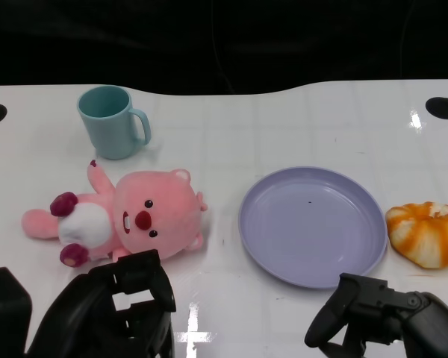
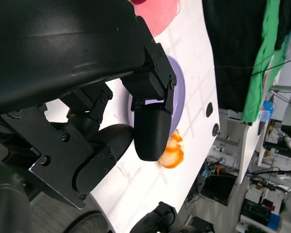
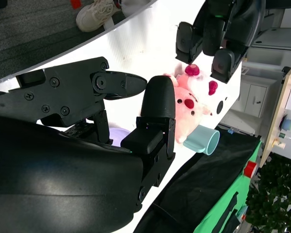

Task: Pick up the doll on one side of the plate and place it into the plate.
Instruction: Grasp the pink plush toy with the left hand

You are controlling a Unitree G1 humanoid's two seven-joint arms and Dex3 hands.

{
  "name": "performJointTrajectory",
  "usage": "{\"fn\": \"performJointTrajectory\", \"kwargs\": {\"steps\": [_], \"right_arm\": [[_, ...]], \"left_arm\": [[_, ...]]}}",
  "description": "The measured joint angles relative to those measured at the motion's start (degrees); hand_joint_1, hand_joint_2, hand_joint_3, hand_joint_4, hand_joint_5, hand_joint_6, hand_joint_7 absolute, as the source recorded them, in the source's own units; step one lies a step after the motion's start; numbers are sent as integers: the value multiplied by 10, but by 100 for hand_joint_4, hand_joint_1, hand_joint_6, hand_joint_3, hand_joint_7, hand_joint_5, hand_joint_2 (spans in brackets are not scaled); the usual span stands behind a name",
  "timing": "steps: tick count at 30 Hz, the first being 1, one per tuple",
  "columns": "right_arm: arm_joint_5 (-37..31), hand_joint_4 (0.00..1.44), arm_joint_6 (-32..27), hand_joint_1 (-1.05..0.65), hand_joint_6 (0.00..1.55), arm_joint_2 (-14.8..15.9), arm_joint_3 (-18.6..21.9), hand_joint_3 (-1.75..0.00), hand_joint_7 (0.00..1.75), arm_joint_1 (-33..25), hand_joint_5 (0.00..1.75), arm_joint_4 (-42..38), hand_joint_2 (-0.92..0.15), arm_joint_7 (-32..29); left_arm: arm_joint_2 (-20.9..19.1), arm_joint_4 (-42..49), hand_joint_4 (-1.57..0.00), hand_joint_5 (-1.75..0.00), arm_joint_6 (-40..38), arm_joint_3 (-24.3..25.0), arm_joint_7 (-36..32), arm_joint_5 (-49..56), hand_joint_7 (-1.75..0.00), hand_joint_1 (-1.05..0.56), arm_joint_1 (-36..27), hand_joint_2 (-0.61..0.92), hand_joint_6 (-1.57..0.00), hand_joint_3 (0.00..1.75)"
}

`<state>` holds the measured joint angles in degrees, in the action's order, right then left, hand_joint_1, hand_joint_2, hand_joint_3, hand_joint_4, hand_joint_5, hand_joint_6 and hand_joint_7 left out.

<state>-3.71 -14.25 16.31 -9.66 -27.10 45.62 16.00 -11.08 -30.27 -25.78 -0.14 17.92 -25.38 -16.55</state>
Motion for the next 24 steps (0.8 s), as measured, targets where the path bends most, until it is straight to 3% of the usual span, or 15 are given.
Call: {"fn": "performJointTrajectory", "kwargs": {"steps": [3, 7, 9, 12, 17, 24], "right_arm": [[-2, 65, 0, -26, 59, -1, -4, -36, 130, 0, 159, 2, -92, -1], [-10, 65, -2, -26, 59, -2, -13, -35, 130, 0, 159, 7, -92, -2], [-11, 65, -3, -26, 59, -3, -14, -35, 130, 0, 158, 8, -92, -2], [-11, 65, -5, -25, 58, -4, -14, -36, 130, 1, 158, 8, -92, -3], [-10, 66, -19, -25, 59, -5, -15, -35, 130, 4, 159, 10, -92, -4], [-9, 67, -20, -26, 60, -7, -16, -35, 130, 12, 159, 9, -92, -6]], "left_arm": [[2, -1, -76, -149, 8, 7, -5, 3, -100, -22, 0, 33, -76, 142], [2, -6, -60, -135, 25, 29, -14, 9, -70, -27, 2, 55, -71, 99], [1, -13, -54, -126, 30, 41, -20, 14, -50, -31, 6, 74, -73, 65], [-6, -15, -47, -120, 38, 57, -21, 22, -36, -39, 21, 89, -71, 33], [-59, 0, -38, -101, 107, 67, -15, 110, -25, -57, 63, 92, -61, 18], [-130, 29, -31, -85, 148, 57, -9, 235, -17, -60, 111, 92, -57, 6]]}}
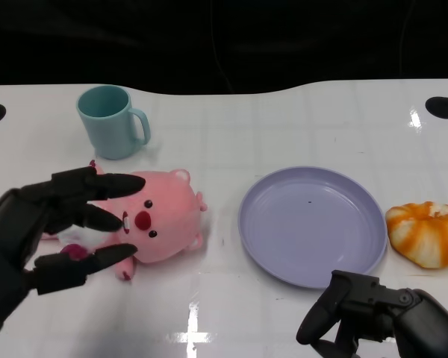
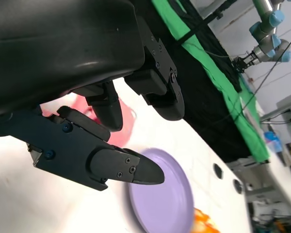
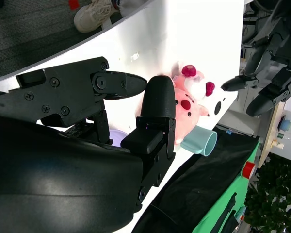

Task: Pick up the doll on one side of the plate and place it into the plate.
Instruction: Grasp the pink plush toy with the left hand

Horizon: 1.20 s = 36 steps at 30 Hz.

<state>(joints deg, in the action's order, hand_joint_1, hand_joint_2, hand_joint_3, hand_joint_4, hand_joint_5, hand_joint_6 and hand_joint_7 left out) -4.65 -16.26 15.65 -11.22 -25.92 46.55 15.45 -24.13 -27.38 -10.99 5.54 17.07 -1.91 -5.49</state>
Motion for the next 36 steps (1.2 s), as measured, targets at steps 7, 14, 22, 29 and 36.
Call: {"fn": "performJointTrajectory", "kwargs": {"steps": [7, 14, 22, 29, 36], "right_arm": [[1, 66, 0, -25, 59, 0, 0, -35, 129, 0, 158, -1, -92, 0], [0, 66, 0, -24, 60, 0, 0, -34, 129, 0, 158, -1, -92, -2], [-1, 66, 0, -26, 59, 0, -1, -35, 129, -3, 158, 0, -92, -3], [-2, 66, 0, -27, 60, 0, -2, -35, 128, -7, 158, 4, -92, -4], [-2, 66, -4, -26, 60, 0, -3, -35, 128, -12, 158, 15, -92, -5]], "left_arm": [[-52, 20, -27, -61, 24, -37, -15, 177, -4, -61, 35, 92, -53, 4], [-99, 67, -23, -36, 21, -95, -4, 330, 0, -64, 94, 92, -39, 2], [-110, 148, -22, -29, 22, -141, 17, 399, 0, -66, 152, 91, -34, 0], [-112, 251, -20, -23, 35, -193, 26, 443, 0, -72, 216, 92, -28, 1], [-98, 350, -18, -20, 47, -234, 25, 467, 0, -74, 270, 92, -26, 3]]}}
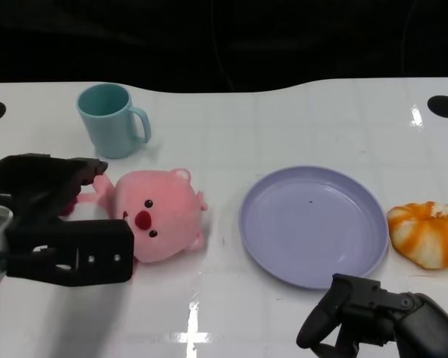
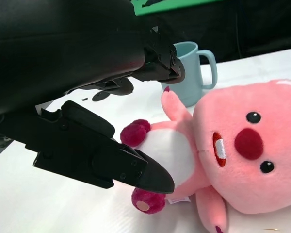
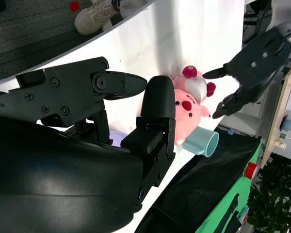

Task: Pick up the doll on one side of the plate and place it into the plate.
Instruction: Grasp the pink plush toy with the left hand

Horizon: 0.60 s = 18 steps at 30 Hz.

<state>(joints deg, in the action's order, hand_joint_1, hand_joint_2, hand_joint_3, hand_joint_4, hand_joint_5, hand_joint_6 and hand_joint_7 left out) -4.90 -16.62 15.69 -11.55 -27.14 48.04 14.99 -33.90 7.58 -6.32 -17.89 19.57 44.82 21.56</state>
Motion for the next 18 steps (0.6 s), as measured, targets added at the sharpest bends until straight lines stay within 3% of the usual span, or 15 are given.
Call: {"fn": "performJointTrajectory", "kwargs": {"steps": [18], "right_arm": [[-8, 67, -8, -28, 60, 1, -1, -35, 128, -6, 156, 13, -92, 0]], "left_arm": [[93, 281, -22, -13, -5, -92, -22, 23, -1, -71, 143, 92, -30, 2]]}}
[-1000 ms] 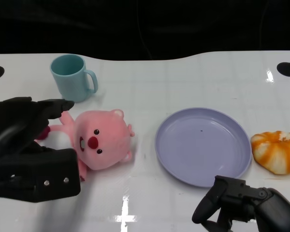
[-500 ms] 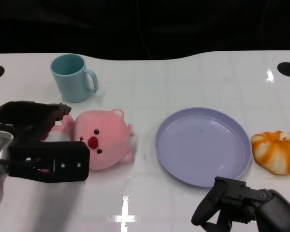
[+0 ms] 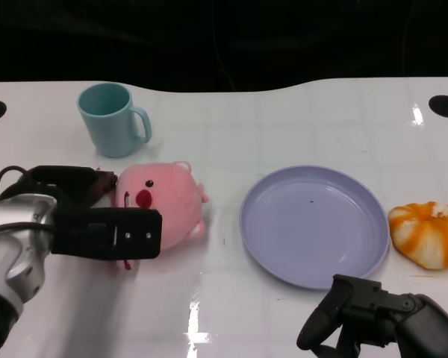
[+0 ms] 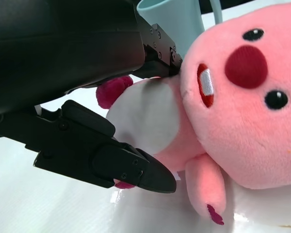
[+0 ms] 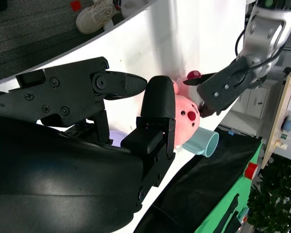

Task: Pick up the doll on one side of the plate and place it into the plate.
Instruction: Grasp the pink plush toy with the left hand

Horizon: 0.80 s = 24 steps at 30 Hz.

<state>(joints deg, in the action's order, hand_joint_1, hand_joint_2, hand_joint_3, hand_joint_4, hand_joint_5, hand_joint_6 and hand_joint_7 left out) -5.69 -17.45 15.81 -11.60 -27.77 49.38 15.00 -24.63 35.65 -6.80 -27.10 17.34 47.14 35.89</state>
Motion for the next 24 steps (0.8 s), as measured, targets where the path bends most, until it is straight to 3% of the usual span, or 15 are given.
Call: {"fn": "performJointTrajectory", "kwargs": {"steps": [9, 12, 13, 14, 16, 18, 19, 20, 22, 24], "right_arm": [[0, 66, -8, -29, 60, 1, 1, -35, 128, -6, 156, 14, -92, 0], [0, 67, -10, -29, 60, 1, 1, -35, 128, -6, 156, 15, -92, 0], [0, 67, -11, -29, 60, 1, 1, -35, 128, -6, 156, 16, -92, 0], [0, 67, -13, -29, 60, 1, 1, -35, 128, -7, 157, 17, -92, 0], [0, 67, -15, -28, 60, 1, 1, -35, 128, -7, 157, 21, -92, 0], [0, 67, -17, -28, 60, 1, 1, -35, 128, -7, 156, 24, -92, 0], [0, 66, -17, -28, 60, 1, 1, -35, 127, -7, 156, 25, -92, 0], [0, 66, -18, -27, 60, 1, 1, -35, 127, -7, 156, 25, -92, 0], [1, 66, -19, -27, 60, 1, 2, -35, 127, -9, 157, 26, -92, 0], [1, 66, -20, -28, 60, 1, 2, -34, 127, -9, 157, 26, -92, 1]], "left_arm": [[49, 134, -31, -9, -7, -17, -19, -15, -2, -61, 58, 92, -37, 1], [58, 163, -47, -10, -5, -20, -24, -23, -6, -53, 67, 92, -57, 5], [61, 172, -65, -16, -3, -21, -27, -26, -7, -47, 68, 92, -68, 5], [64, 181, -77, -44, 2, -19, -37, -32, -5, -41, 69, 92, -80, 5], [66, 194, -81, -92, 17, -11, -58, -47, -6, -33, 68, 92, -102, 4], [66, 200, -80, -118, 40, 0, -92, -64, -14, -28, 61, 92, -119, 4], [65, 202, -76, -150, 52, 2, -112, -69, -78, -25, 56, 92, -101, 12], [64, 203, -77, -162, 66, 3, -135, -71, -123, -23, 49, 92, -83, 17], [62, 204, -81, -172, 90, 5, -177, -76, -164, -22, 34, 92, -66, 29], [62, 205, -84, -174, 108, 10, -209, -85, -172, -22, 23, 92, -64, 37]]}}
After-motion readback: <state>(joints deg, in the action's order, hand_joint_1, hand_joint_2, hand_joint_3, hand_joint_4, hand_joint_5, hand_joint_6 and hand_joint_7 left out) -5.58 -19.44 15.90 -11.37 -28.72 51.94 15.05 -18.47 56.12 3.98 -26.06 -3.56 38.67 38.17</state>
